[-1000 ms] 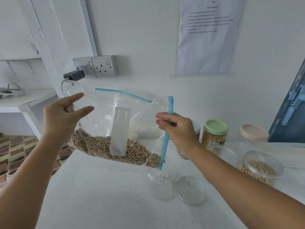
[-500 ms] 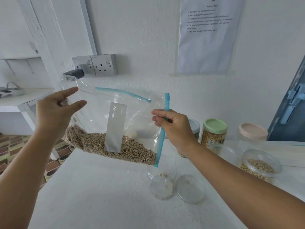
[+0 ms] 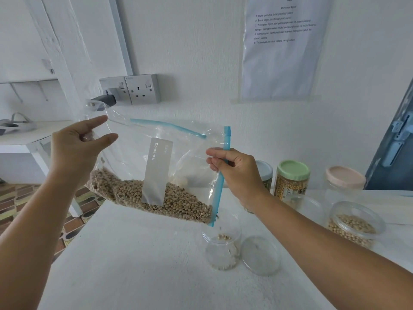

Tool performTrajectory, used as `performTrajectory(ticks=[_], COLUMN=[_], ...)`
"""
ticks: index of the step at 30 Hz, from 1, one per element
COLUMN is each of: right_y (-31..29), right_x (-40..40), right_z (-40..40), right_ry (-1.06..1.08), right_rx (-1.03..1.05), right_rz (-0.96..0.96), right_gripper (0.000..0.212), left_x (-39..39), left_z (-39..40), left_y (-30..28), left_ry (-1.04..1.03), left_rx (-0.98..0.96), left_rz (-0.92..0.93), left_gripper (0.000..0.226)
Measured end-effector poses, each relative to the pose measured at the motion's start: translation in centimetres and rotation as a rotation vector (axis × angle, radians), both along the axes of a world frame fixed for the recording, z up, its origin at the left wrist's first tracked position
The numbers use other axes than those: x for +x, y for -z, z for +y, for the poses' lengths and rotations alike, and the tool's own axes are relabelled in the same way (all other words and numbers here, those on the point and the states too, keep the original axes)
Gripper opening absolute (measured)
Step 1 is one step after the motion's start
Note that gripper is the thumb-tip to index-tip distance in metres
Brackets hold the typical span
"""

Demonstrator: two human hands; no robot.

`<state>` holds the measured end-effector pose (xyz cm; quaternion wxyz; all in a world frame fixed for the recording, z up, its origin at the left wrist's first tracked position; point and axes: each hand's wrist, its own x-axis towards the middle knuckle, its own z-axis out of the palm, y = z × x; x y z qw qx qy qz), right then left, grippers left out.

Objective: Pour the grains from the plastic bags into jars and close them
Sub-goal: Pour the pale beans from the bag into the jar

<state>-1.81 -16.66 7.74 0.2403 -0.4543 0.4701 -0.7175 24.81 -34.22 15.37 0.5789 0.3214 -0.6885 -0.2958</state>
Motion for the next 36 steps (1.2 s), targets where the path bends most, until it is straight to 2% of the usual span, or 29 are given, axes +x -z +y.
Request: performTrajectory(ticks=[11,21,36], right_y=[0.3,0.2,0.5], right_x=[-0.2,-0.2,-0.5], right_z=[0.1,0.1,-0.2], right_ry=[0.006,0.001,0.005], right_rx=[0.007,0.004,0.015], right_rz=[-0.017,-0.013,-0.027], right_gripper=[0.026,0.027,0.025], left_x=[-0.5,-0.2,-0.3], left_z=[0.2,-0.7,-1.0], left_y=[-0.1,-0.2,-0.2], left_ry=[-0.004,0.045,0.026], left_rx=[-0.011,0.004,-0.013], left_rz=[-0.004,0.003,-0.002], left_gripper=[0.049,0.039,0.040])
